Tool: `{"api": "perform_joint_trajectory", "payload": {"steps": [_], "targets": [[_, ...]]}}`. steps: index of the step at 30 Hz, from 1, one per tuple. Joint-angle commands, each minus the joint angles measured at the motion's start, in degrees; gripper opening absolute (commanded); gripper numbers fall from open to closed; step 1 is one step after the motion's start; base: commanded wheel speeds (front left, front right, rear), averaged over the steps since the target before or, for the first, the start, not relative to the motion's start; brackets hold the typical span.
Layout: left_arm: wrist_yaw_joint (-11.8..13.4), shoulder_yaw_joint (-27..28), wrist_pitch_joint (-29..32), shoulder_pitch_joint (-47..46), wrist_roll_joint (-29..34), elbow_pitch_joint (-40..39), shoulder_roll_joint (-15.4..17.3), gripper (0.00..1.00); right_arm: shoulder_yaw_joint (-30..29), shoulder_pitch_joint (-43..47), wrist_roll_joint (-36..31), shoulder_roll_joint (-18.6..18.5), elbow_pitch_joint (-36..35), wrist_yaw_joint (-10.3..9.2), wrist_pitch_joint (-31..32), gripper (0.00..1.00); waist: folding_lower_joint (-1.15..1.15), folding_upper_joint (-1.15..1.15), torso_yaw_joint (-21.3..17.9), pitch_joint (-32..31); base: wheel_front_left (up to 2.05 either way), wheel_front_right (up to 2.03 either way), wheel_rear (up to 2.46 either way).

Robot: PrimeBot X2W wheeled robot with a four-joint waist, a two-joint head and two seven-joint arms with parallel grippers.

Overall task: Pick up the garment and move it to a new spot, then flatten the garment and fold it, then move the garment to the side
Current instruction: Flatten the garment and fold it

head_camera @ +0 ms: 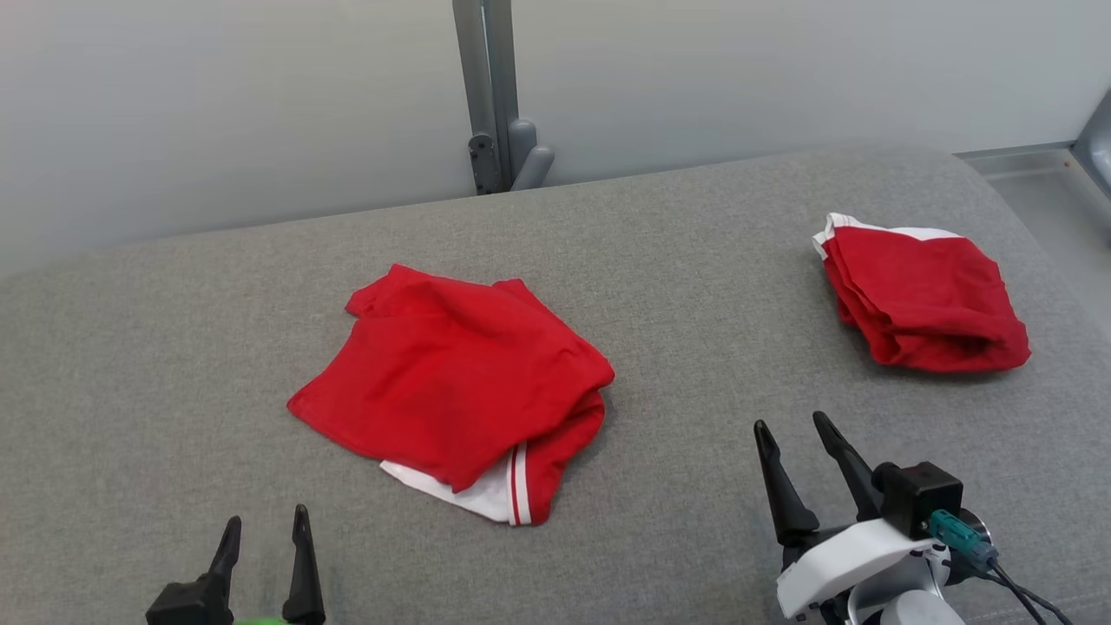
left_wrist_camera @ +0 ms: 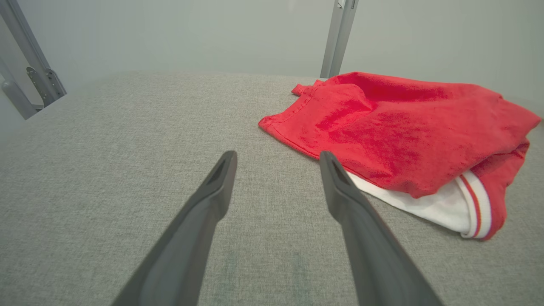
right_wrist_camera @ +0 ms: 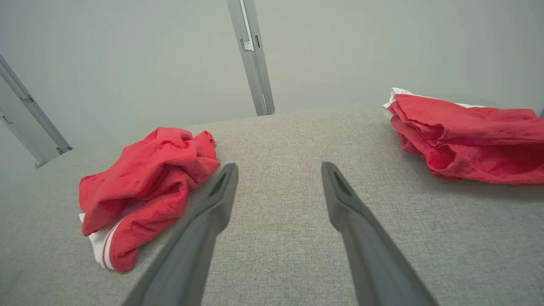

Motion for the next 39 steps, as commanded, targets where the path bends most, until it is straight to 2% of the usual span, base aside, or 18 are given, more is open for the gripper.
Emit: {"api": "perform_joint_trajectory", "payload": {"steps": [1, 7, 14, 20, 26, 27, 28, 35, 39], "targets": [[0.0, -0.1, 0.0, -1.7, -0.4, 0.0, 0.1, 1.00, 0.2, -0.1, -0.2, -0.1, -0.1, -0.05, -0.2, 1.00, 0.00, 0.49, -0.2, 0.9, 0.00, 0.00, 0.00], [-0.3, 0.3, 0.0, -8.1, -0.7, 2.3, 0.1, 1.00, 0.5, -2.4, -1.2, -0.1, -0.5, -0.05, -0.2, 1.00, 0.00, 0.49, -0.9, 6.4, 0.00, 0.00, 0.00], [-1.0, 3.1, 0.0, -19.4, -0.6, 9.6, 0.3, 1.00, 1.5, -6.2, -1.6, -0.1, -1.5, -0.05, -0.2, 1.00, 0.00, 0.49, -2.3, 13.7, 0.00, 0.00, 0.00], [-1.1, 5.4, 0.0, -26.7, 0.0, 20.3, 1.6, 1.00, 2.0, -8.6, -1.8, -0.1, -1.6, -0.05, -0.2, 1.00, 0.00, 0.49, -3.7, 16.7, 0.00, 0.00, 0.00], [-1.5, 7.2, 0.1, -30.2, -0.3, 26.2, 1.9, 1.00, 1.6, -9.2, -1.9, -0.1, -1.5, -0.05, -0.2, 1.00, 0.00, 0.49, -4.3, 18.4, 0.00, 0.00, 0.00], [-1.7, 7.2, 0.1, -30.4, -0.2, 26.7, 1.8, 0.36, 1.6, -9.1, -1.9, -0.1, -1.5, -0.05, -0.2, 1.00, 0.00, 0.49, -4.3, 18.6, 0.00, 0.00, 0.00], [-1.9, 7.3, 0.1, -30.7, 0.0, 26.8, 1.8, 0.02, 1.5, -9.2, -1.9, -0.1, -1.6, -0.05, -0.2, 1.00, 0.00, 0.49, -4.3, 18.8, 0.00, 0.00, 0.00], [-3.0, 8.0, 0.1, -31.4, 0.7, 24.3, 1.4, 0.00, 1.1, -9.3, -1.6, -0.1, -1.4, -0.05, -0.2, 1.00, 0.00, 0.49, -3.4, 18.7, 0.00, 0.00, 0.00], [-2.7, 11.2, 0.0, -31.3, 1.0, 17.3, 1.4, 0.00, 0.7, -9.4, -1.3, -0.1, -1.2, -0.05, -0.2, 1.00, 0.00, 0.49, -2.1, 18.3, 0.00, 0.00, 0.00]]}}
